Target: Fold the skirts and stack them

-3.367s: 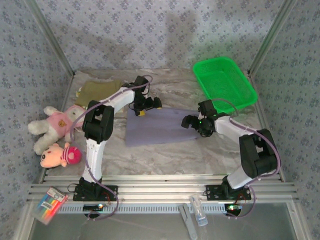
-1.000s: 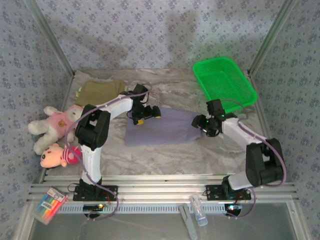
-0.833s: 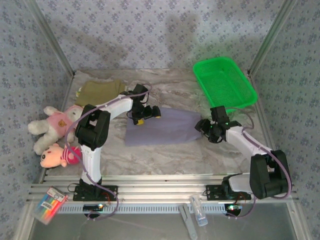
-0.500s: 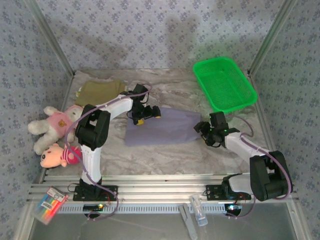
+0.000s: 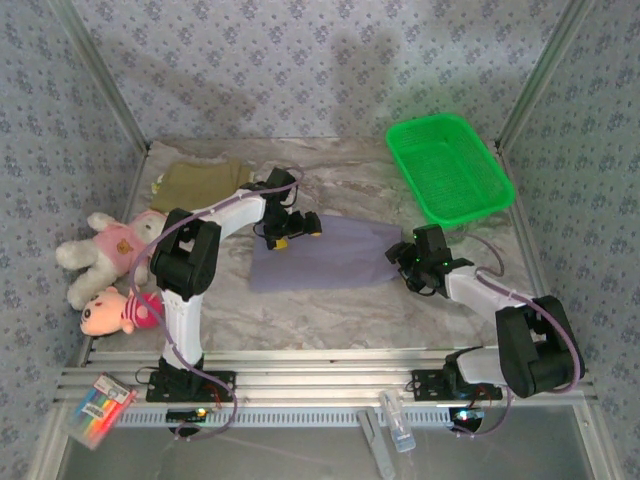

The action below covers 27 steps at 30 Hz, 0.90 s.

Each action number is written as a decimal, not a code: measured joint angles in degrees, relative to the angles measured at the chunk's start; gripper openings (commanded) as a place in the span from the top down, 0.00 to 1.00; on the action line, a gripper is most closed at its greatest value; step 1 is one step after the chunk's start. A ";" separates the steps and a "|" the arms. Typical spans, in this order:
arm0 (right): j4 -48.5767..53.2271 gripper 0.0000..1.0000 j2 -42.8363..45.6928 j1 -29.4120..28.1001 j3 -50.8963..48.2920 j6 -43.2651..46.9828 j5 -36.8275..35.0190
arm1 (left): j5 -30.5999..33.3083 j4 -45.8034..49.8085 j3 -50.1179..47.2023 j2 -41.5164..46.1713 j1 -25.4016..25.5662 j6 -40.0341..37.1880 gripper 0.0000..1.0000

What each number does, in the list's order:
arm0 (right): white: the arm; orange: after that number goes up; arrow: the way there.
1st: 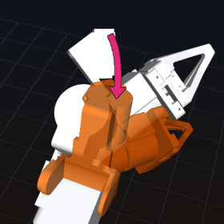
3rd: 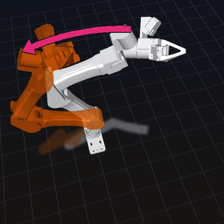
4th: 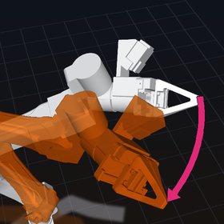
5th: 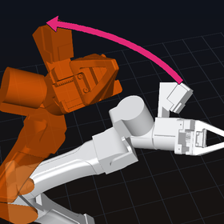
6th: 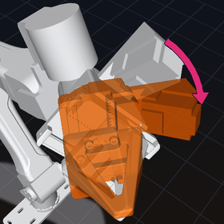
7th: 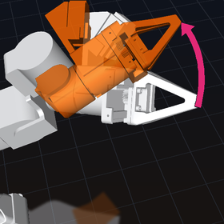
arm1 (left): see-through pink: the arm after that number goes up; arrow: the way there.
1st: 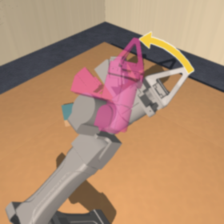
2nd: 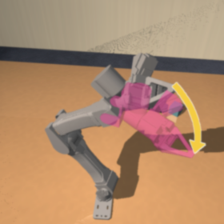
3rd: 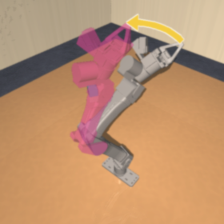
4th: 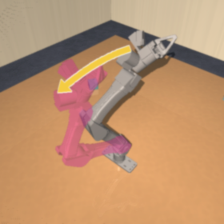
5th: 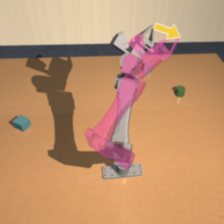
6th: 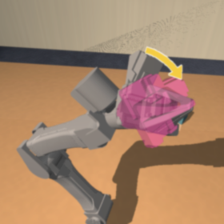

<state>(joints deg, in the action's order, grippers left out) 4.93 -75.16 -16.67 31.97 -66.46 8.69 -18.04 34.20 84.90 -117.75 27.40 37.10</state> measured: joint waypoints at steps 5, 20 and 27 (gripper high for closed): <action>-0.07 0.35 -0.94 -0.07 -0.04 -0.20 -0.42 | 0.00 0.02 0.02 -0.04 0.00 0.00 0.00; -0.98 0.62 -2.21 -0.85 -2.10 -2.54 -2.84 | -0.02 0.22 0.28 -0.17 0.00 -0.02 0.00; -6.12 0.92 0.39 -1.25 -6.93 -2.64 -5.77 | -0.04 0.31 0.46 -0.37 0.00 0.00 0.00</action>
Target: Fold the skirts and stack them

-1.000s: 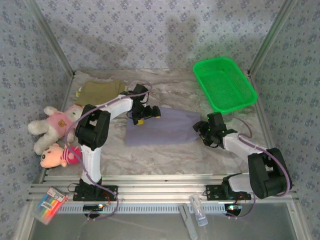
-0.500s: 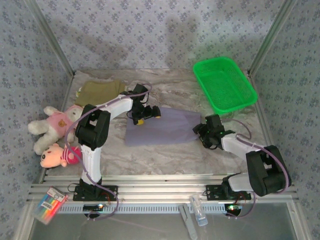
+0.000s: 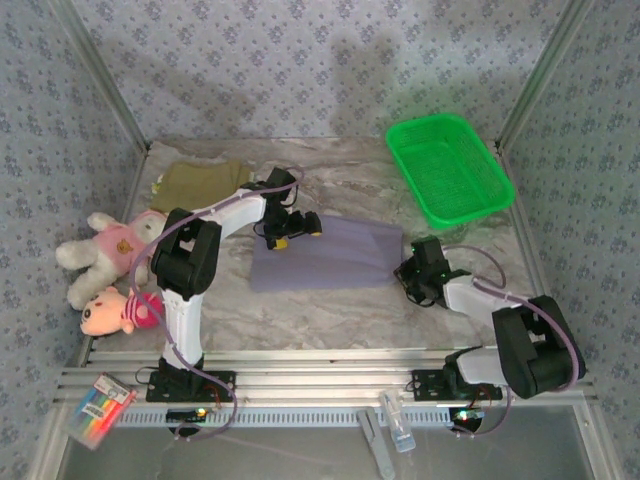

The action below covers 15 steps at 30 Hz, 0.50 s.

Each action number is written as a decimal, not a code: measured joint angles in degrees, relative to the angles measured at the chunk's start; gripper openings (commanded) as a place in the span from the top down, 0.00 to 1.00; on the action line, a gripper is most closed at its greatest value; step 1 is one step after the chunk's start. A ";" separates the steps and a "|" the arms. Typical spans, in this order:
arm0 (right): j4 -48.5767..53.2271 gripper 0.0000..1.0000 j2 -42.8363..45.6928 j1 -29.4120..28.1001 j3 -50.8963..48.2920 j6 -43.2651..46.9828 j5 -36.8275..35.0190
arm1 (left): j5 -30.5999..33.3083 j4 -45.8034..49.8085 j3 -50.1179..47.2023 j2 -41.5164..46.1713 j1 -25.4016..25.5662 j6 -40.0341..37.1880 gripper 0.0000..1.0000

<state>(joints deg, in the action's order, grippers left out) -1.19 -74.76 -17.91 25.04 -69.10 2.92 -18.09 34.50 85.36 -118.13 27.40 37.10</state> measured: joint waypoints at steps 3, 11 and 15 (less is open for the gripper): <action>-4.04 1.00 0.66 0.07 -1.62 1.36 -1.11 | -0.39 -0.07 0.00 0.00 0.00 0.09 0.00; -6.38 1.00 4.59 2.64 -4.59 10.82 -0.48 | -0.76 0.02 0.13 0.66 0.92 0.44 0.00; -6.27 1.00 5.03 3.93 -4.59 15.74 -0.09 | -0.52 0.42 -4.31 4.17 0.48 -0.07 0.00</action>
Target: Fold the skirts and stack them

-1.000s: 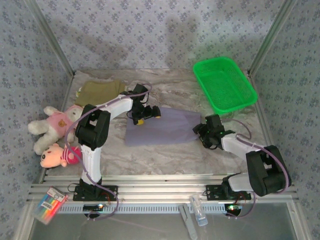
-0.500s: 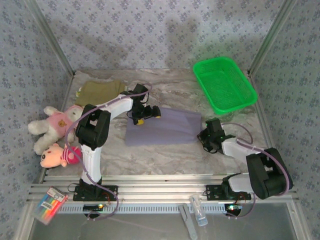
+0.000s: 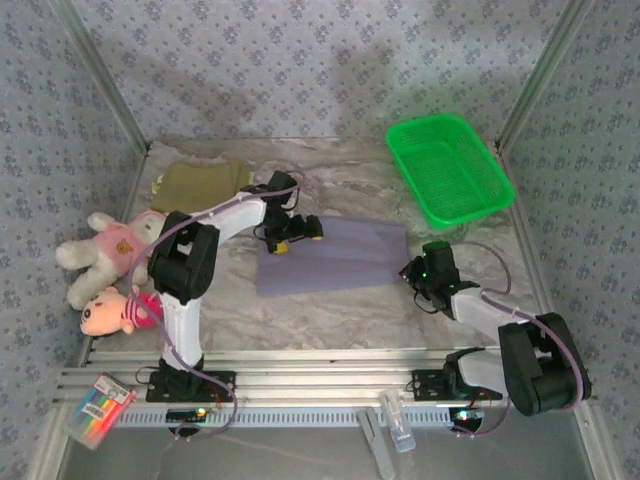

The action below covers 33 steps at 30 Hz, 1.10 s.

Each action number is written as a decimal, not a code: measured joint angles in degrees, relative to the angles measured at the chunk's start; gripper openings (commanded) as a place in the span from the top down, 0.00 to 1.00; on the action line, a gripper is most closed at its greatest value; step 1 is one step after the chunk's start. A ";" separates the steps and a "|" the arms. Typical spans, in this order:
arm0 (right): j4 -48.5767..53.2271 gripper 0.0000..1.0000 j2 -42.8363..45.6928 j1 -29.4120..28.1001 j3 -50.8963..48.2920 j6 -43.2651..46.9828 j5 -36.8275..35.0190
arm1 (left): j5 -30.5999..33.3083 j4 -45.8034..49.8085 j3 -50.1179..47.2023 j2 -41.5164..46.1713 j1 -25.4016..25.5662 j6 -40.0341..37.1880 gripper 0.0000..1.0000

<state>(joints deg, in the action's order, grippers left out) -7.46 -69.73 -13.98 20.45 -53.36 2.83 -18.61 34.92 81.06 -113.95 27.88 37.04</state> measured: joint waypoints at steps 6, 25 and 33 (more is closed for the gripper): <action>1.95 1.00 0.00 1.62 0.11 5.40 1.46 | 0.63 0.83 -8.50 5.95 -3.63 -3.67 0.06; 8.28 1.00 -11.41 -26.16 31.06 34.88 0.85 | -2.49 -5.73 -14.91 8.07 -6.51 -4.33 0.31; 8.33 1.00 -33.05 -37.51 44.17 44.48 4.44 | -3.34 -7.41 -16.31 8.52 -7.30 -2.69 0.34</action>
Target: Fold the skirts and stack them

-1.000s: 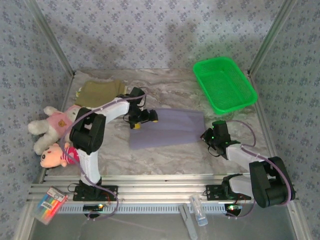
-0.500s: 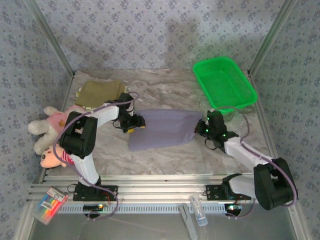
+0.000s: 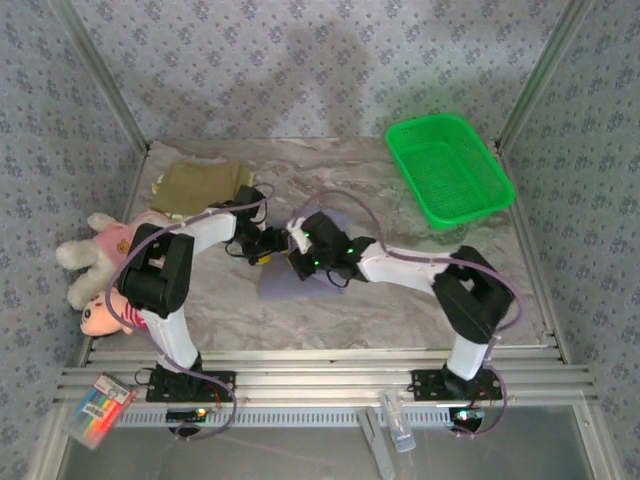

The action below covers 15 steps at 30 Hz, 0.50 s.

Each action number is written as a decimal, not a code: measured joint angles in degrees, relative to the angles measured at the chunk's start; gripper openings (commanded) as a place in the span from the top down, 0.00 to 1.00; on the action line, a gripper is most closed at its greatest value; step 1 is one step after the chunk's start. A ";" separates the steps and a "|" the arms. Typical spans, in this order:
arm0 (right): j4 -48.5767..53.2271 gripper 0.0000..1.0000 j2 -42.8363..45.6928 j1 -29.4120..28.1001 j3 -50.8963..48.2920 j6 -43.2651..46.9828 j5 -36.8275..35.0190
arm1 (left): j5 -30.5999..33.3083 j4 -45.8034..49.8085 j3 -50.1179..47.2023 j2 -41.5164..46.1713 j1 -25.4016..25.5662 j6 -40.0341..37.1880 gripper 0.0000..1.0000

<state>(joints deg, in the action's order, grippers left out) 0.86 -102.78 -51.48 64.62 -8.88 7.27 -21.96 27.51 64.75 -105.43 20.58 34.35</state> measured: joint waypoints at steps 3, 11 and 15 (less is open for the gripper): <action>-0.72 1.00 -4.24 -1.36 0.63 0.96 0.92 | -0.13 -0.11 -0.11 0.07 -0.46 0.44 0.35; -4.52 1.00 -4.76 0.57 -1.90 0.33 2.82 | -0.11 2.64 -0.11 2.12 -3.45 0.70 0.39; -6.69 1.00 -2.58 2.49 -5.20 -1.18 2.84 | 0.57 5.09 -0.11 5.35 -4.74 0.63 0.42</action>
<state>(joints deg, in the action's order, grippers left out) -5.82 -105.36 -48.99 59.42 -10.07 10.11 -21.39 32.60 64.64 -100.07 15.84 34.98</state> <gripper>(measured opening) 0.049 0.601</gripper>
